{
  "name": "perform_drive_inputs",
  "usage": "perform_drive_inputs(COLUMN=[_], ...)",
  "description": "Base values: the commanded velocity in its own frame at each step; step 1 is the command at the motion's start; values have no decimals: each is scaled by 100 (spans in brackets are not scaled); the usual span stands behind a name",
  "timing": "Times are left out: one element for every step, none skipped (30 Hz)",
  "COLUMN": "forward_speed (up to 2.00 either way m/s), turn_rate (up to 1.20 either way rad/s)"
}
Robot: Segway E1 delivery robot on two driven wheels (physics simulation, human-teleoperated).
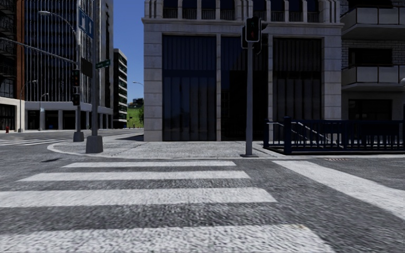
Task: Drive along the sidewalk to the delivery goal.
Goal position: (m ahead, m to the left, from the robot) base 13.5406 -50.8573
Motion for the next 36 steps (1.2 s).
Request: perform_drive_inputs(forward_speed=[200,200,200,200,200,200,200,200,200,200,200,200,200,200,200,200,200,200,200,200,200,200,200,200,200,200,200,200,200,200,200,200,200,200,200,200], turn_rate=[0,0,0,0,0,0,0,0,0,0,0,0,0,0,0,0,0,0,0,0,0,0,0,0,0,0,0,0,0,0,0,0,0,0,0,0])
